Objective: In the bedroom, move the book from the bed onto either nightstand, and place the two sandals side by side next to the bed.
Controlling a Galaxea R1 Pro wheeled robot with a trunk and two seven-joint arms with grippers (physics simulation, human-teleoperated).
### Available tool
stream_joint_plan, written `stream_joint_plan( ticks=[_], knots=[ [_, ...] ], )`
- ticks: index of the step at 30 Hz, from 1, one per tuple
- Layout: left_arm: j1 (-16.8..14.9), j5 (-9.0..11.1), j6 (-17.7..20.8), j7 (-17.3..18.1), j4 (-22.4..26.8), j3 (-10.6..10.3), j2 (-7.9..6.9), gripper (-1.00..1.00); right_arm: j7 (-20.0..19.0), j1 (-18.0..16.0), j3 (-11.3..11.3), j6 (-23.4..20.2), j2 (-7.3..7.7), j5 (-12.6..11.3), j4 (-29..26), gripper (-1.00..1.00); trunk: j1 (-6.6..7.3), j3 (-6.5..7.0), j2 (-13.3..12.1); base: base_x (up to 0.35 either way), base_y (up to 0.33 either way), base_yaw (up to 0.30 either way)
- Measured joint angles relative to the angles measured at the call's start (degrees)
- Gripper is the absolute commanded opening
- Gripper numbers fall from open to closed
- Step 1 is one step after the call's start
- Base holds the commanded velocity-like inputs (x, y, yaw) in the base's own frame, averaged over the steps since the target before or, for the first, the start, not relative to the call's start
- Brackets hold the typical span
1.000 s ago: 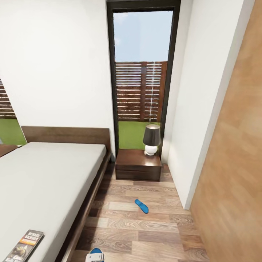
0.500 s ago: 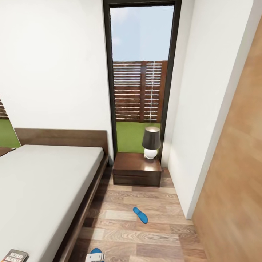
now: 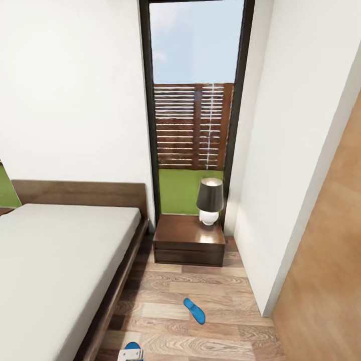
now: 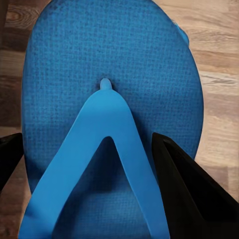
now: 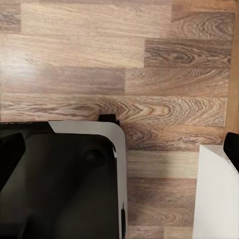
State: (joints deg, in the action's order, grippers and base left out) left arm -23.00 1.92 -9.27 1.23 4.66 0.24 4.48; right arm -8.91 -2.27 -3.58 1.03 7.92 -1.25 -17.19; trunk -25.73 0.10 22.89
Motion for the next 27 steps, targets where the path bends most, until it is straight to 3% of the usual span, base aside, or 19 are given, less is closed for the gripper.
stream_joint_plan(
  ticks=[27],
  knots=[
    [0.0, 0.0, 0.0, 0.0, 0.0, 0.0, 0.00, -1.00, 0.0, 0.0, 0.0, 0.0, -0.35, 0.1, 0.0, 1.00, -0.01, 0.00, 0.0, 0.304, 0.000, 0.000]
  ],
)
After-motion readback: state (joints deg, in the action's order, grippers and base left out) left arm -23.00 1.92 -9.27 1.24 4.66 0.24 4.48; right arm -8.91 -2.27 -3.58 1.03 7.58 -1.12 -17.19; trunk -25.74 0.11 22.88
